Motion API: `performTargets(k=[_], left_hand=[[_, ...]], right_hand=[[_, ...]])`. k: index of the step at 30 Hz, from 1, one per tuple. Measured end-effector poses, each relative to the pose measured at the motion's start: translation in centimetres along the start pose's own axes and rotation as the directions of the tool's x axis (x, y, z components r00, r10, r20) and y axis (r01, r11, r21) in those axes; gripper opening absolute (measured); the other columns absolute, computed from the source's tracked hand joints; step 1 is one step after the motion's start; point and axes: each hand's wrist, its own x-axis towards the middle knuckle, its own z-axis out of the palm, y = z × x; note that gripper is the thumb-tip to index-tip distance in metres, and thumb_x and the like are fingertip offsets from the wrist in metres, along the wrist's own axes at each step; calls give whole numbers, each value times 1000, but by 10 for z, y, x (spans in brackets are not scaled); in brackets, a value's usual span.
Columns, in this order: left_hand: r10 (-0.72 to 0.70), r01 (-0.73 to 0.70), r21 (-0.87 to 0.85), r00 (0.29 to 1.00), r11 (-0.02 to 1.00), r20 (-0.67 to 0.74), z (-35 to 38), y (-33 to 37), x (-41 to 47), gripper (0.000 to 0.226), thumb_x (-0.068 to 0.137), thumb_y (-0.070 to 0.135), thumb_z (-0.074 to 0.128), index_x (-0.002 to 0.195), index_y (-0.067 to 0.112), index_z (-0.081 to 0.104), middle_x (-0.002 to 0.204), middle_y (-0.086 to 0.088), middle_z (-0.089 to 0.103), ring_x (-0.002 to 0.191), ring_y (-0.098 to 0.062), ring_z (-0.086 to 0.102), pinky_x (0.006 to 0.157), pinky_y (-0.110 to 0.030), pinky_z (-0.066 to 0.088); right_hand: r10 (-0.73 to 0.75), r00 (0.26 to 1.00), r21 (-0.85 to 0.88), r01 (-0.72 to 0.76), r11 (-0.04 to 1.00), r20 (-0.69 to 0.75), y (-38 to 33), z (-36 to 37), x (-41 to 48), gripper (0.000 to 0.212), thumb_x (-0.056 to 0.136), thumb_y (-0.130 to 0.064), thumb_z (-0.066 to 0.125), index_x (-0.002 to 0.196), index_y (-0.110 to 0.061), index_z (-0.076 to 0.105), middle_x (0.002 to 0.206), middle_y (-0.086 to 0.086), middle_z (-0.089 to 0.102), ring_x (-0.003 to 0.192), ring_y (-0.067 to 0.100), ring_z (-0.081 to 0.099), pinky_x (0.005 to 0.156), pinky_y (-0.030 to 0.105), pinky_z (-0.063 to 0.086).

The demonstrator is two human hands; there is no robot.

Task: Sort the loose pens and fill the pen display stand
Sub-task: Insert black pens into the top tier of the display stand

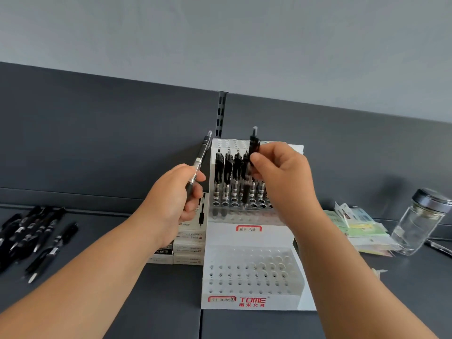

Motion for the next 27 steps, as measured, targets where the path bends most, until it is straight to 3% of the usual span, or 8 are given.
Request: performTargets(k=[4,9,13,20,27], left_hand=[[31,-30,106,1000,994,-5,-2,-4,1,19,96,16,41,92,9,58,65,-1,51,51,-13,40,45,-26,30],[43,-43,114,999,993,-1,-6,-8,3,20,97,17,44,95,11,63,68,0,57,56,-11,49,51,-27,40],[47,-47,113,999,992,9,-9,-9,4,19,97,16,46,95,12,64,71,0,59,58,-10,52,53,-26,42],[54,-57,121,998,991,28,-9,-9,7,18,97,17,48,94,15,66,72,1,61,62,-11,53,56,-27,44],[63,-69,129,997,989,51,-5,-9,6,16,95,17,51,94,15,66,72,3,61,63,-10,54,58,-26,45]], right_hand=[[3,999,40,-1,999,-50,1,7,9,14,92,-14,59,82,-22,63,77,-4,69,77,12,68,77,31,58],[25,998,-65,-29,997,-62,12,20,14,10,92,-17,59,84,-22,63,79,1,69,80,23,67,77,40,57],[-13,996,-134,1,991,-90,10,19,14,12,92,-20,59,81,-25,61,76,-3,68,76,18,65,66,27,52],[75,997,-323,-66,944,16,33,27,12,11,93,-22,57,83,-17,60,67,4,61,53,13,47,53,29,44],[107,994,-342,-88,935,37,39,27,6,11,94,-23,57,84,-18,60,70,6,64,58,18,56,56,33,49]])
